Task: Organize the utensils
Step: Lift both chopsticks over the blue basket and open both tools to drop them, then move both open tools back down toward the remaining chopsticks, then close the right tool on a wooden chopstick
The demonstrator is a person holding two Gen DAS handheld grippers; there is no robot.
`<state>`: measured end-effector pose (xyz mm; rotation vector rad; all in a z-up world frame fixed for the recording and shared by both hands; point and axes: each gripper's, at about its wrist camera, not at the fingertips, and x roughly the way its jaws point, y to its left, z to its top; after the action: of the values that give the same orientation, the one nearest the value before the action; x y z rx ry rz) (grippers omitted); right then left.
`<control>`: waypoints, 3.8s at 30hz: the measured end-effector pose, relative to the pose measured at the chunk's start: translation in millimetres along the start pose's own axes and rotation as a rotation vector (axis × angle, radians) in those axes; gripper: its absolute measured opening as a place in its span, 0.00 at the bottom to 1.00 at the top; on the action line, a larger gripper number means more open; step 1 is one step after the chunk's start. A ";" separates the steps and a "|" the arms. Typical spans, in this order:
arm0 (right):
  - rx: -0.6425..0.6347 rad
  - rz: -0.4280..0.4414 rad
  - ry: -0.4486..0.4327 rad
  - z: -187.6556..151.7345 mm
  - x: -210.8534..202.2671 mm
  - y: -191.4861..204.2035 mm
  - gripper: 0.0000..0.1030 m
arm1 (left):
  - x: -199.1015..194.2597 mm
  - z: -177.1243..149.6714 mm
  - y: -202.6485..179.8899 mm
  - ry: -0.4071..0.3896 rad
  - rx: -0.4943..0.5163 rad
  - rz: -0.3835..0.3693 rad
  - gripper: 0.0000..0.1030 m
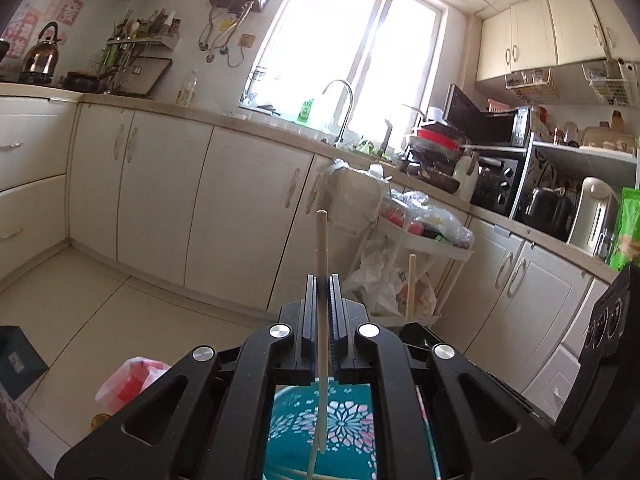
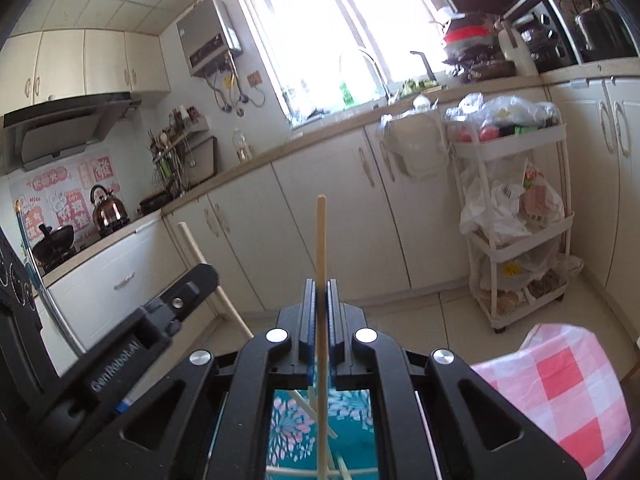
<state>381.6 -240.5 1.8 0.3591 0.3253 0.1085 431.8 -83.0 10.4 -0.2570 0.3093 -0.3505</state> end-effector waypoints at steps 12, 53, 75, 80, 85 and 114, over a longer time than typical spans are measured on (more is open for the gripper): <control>0.048 -0.032 0.013 -8.1 -91.3 -18.6 0.38 | -60.1 -22.5 -1.7 0.117 0.074 0.066 0.32; -0.078 -0.107 0.185 -142.1 -259.3 12.5 0.50 | -252.7 -111.7 -27.8 0.255 0.156 0.187 0.77; -0.299 -0.179 0.581 -187.2 -84.4 -35.4 0.15 | -171.9 -194.4 -8.4 0.544 0.128 0.216 0.78; -0.339 -0.185 0.621 -188.5 -79.7 -35.7 0.13 | -159.8 -201.0 -14.3 0.573 0.122 0.198 0.78; -0.234 -0.163 0.629 -184.4 -87.7 -52.1 0.06 | -142.7 -207.9 -23.9 0.607 0.127 0.173 0.78; -0.104 -0.103 0.631 -185.1 -115.5 -71.4 0.06 | -125.9 -230.8 -35.5 0.720 0.237 0.204 0.79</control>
<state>214.8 -265.0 -153.9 0.1965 0.9573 0.1357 230.6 -112.5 -160.0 0.1460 0.9877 -0.2646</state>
